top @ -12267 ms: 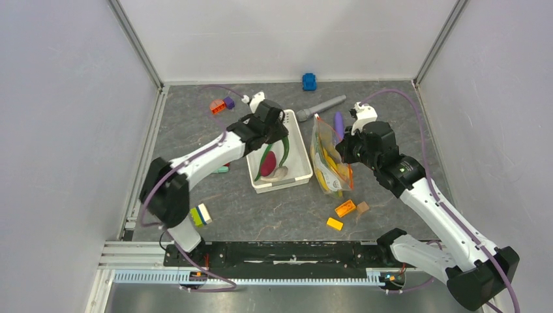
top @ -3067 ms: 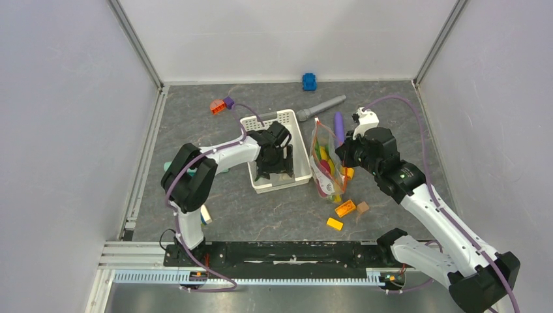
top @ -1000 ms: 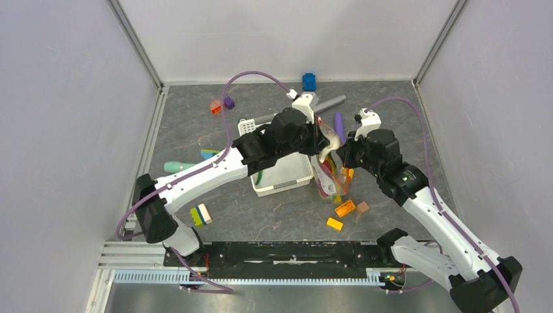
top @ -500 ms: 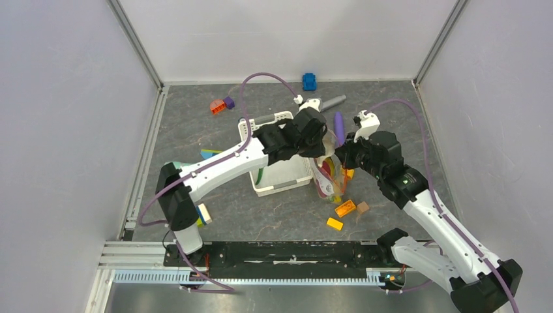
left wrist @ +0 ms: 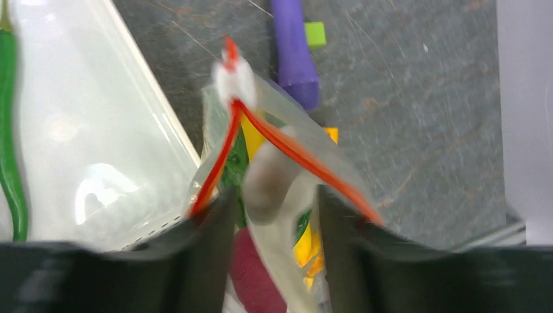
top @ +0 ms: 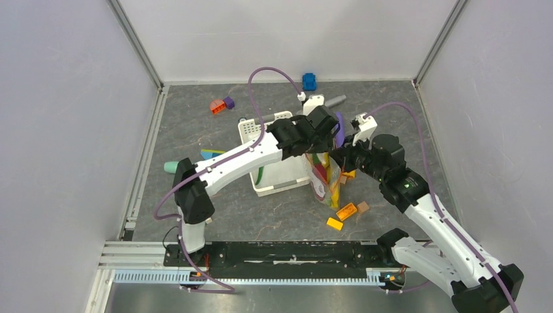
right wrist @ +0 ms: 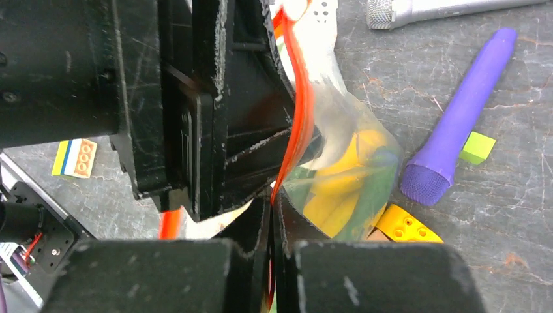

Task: Place the food in the zip-top bag and seal the zipper
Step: Place the fake vegetable in the zipper food storage bag, then pick up the fake vegetable from the bin.

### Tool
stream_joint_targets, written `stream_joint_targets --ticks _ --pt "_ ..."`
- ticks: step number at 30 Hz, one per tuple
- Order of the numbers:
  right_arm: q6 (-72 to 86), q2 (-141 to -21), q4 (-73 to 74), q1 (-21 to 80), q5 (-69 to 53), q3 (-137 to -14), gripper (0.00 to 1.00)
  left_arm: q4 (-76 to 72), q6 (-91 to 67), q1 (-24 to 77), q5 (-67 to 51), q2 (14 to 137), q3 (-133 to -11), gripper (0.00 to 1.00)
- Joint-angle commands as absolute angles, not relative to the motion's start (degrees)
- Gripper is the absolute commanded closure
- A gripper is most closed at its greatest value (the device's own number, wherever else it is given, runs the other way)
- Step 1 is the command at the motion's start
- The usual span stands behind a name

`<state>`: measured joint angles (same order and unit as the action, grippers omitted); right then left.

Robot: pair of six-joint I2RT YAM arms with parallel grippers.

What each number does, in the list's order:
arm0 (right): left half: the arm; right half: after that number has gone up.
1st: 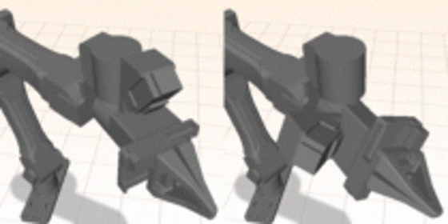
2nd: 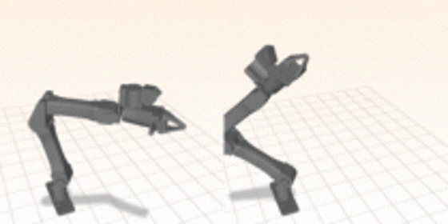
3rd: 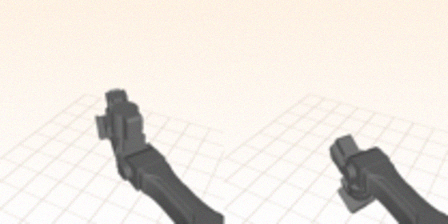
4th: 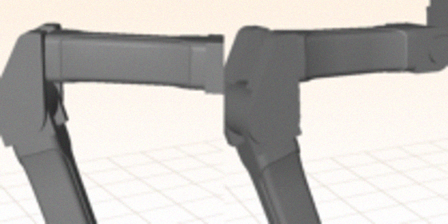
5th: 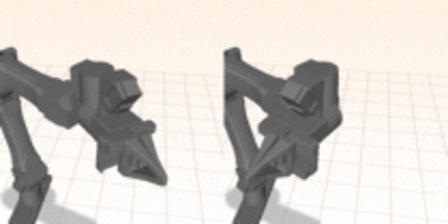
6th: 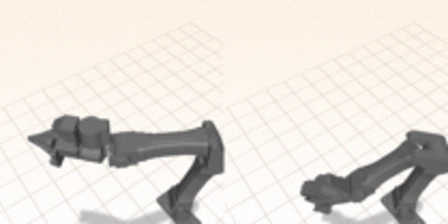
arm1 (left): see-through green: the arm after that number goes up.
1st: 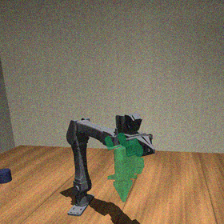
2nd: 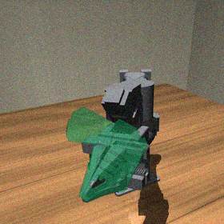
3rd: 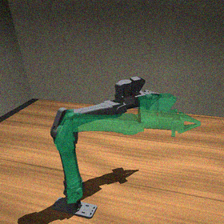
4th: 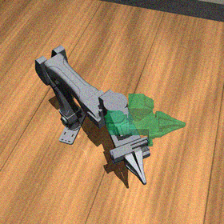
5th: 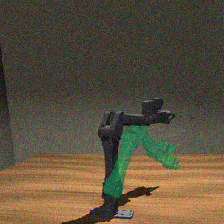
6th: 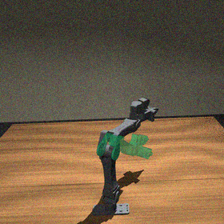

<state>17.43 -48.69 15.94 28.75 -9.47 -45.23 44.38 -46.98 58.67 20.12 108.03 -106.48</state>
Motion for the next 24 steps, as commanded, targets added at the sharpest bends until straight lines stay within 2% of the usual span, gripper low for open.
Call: stream_joint_targets --ticks 1,3,6,15,18,24 --pt "17.5 -47.5 11.3 29.0 -9.3 -45.9 0.98 44.9 -47.8 60.0 23.7 107.9 -109.1 0.30" --pt "17.9 -47.9 11.5 29.0 -8.5 -46.1 0.98 44.6 -46.6 60.2 23.3 107.4 -109.0 0.15" --pt "18.0 -48.4 12.4 29.0 -6.9 -46.6 0.98 41.2 -43.1 60.4 19.1 105.7 -107.4 0.01" --pt "17.6 -48.7 14.0 29.0 -3.1 -47.2 0.98 28.1 -28.0 60.6 5.0 94.3 -96.3 0.00" --pt "17.4 -48.8 14.0 29.0 -2.8 -47.2 0.98 27.1 -24.6 60.6 6.5 89.8 -93.0 0.00" --pt "17.2 -49.1 14.0 29.0 -2.5 -46.9 0.98 27.7 -22.6 57.7 17.7 83.4 -86.8 0.00"
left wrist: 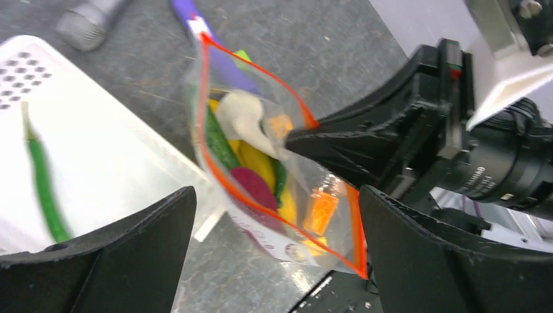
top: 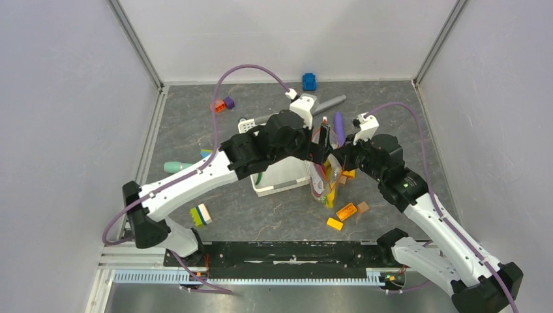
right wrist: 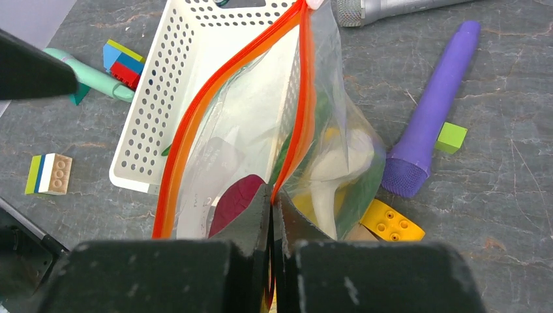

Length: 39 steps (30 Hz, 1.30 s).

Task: Place the food in the zip-top bag and seal the zipper
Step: Pick up the fake vegetable from the bin.

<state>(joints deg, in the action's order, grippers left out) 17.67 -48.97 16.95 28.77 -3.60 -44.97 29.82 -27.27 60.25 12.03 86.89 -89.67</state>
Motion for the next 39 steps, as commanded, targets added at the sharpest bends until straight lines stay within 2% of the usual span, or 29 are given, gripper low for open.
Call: stream_joint_targets --ticks 1,8,17,28,33,39 --pt "17.3 -49.1 14.0 28.9 -2.5 -46.8 0.98 28.1 -22.9 55.7 17.0 83.2 -86.0 0.00" --pt "17.6 -49.1 14.1 29.0 -2.3 -46.0 0.98 25.8 -21.4 44.1 9.8 86.5 -80.3 0.00" --pt "17.6 -49.0 14.8 29.0 -1.9 -45.6 0.98 29.5 -19.5 37.1 11.9 100.3 -82.8 0.01" --pt "17.4 -49.0 15.2 29.0 -1.6 -45.6 0.98 31.6 -19.4 33.1 9.5 109.0 -85.1 0.17" --pt "17.4 -49.2 15.1 29.0 -1.6 -45.7 0.98 31.7 -19.1 32.4 9.2 111.4 -85.0 0.33" --pt "17.6 -49.3 15.2 29.0 -1.7 -45.8 0.98 32.0 -19.3 32.0 9.0 113.1 -84.7 0.40"
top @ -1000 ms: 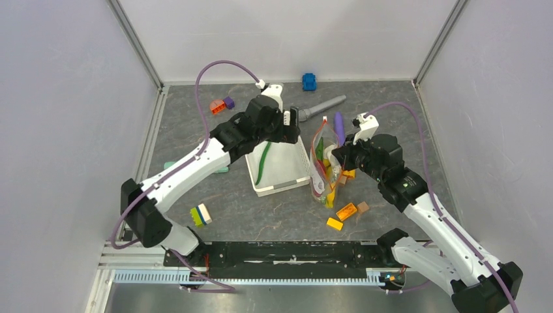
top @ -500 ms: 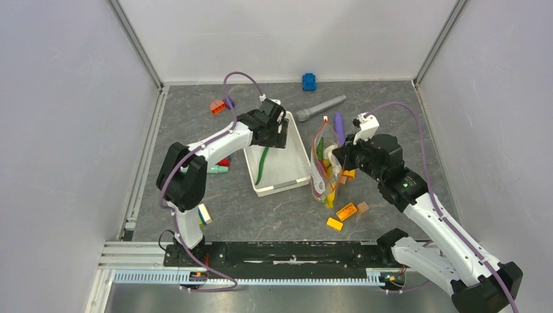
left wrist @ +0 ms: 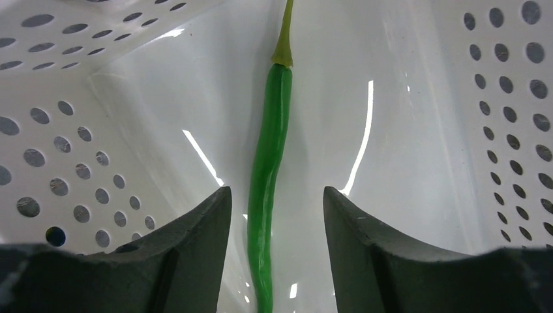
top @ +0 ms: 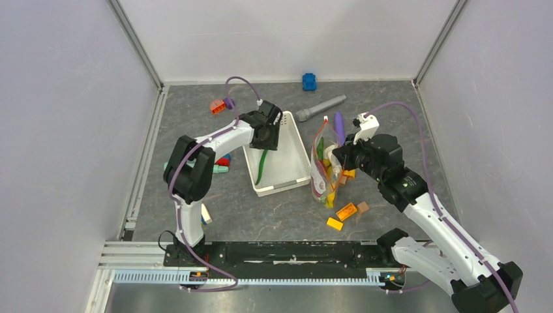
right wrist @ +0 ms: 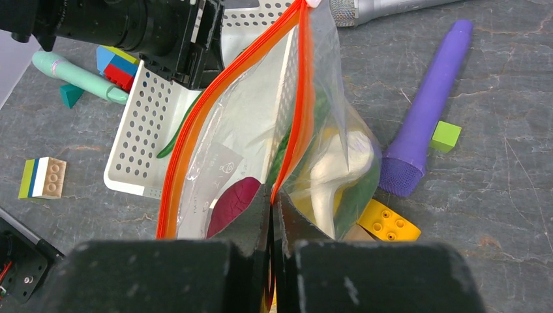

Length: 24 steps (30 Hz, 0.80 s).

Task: Place the food in the zip-top bag and seal the zipper
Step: Pick up the fake vegetable from the bin.

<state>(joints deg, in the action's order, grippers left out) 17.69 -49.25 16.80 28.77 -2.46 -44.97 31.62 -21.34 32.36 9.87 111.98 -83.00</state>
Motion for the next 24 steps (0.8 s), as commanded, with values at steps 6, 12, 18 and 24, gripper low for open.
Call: stream_joint_targets --ticks 6,12,18,24 --pt "17.5 -49.6 15.2 29.0 -1.6 -45.8 0.98 32.1 -19.2 31.9 9.0 114.8 -84.7 0.47" --pt "17.5 -49.9 15.1 29.0 -1.8 -46.2 0.98 32.9 -19.5 31.9 9.8 116.5 -85.0 0.57" --pt "17.7 -49.9 15.1 29.0 -1.6 -46.1 0.98 33.3 -19.5 31.9 9.7 117.4 -84.9 0.70" --pt "17.9 -49.4 15.1 29.0 -1.4 -45.8 0.98 33.5 -19.2 31.9 9.6 117.1 -84.8 0.88"
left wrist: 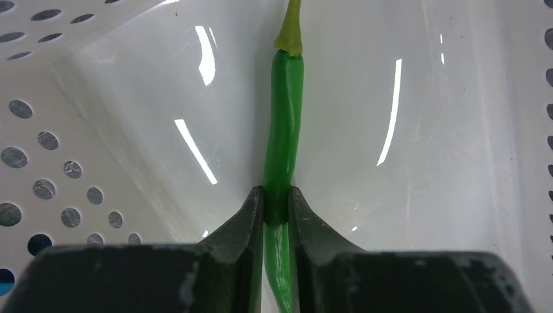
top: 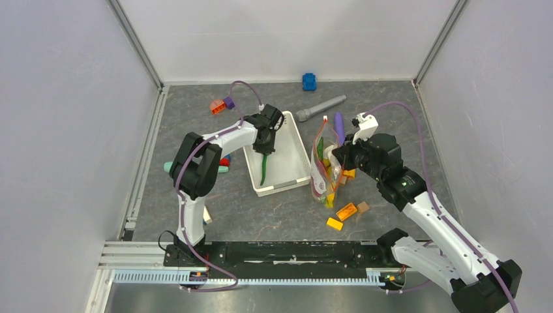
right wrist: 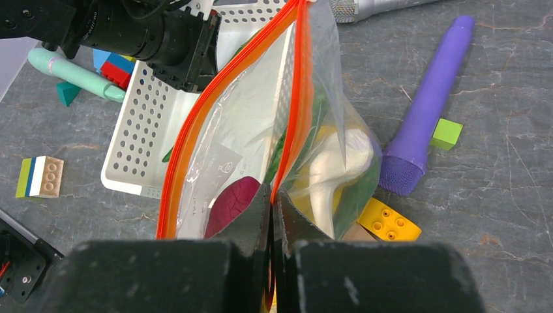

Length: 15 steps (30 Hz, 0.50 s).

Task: Place the food in the zip-top bag and seal the zipper
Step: Pick up the fake vegetable from the bin.

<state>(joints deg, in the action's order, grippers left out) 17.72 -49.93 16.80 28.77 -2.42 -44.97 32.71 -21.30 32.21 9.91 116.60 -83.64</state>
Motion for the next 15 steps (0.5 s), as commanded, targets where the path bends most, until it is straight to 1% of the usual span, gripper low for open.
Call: stream_joint_targets --ticks 1,3,9,15 --pt "18.0 -49.3 15.2 28.9 -1.3 -45.8 0.98 33.7 -19.2 32.0 9.7 116.8 -84.9 0.92" --pt "18.0 -49.1 15.2 29.0 -1.3 -45.8 0.98 33.7 -19.1 32.0 9.9 115.8 -84.6 0.98" --pt "18.1 -49.0 15.2 29.0 -1.3 -45.8 0.98 30.4 -20.7 32.0 9.7 108.3 -82.0 0.98" --pt "18.1 -49.1 15.1 29.0 -1.6 -46.0 0.98 20.0 -22.2 33.7 5.4 96.2 -76.6 0.98"
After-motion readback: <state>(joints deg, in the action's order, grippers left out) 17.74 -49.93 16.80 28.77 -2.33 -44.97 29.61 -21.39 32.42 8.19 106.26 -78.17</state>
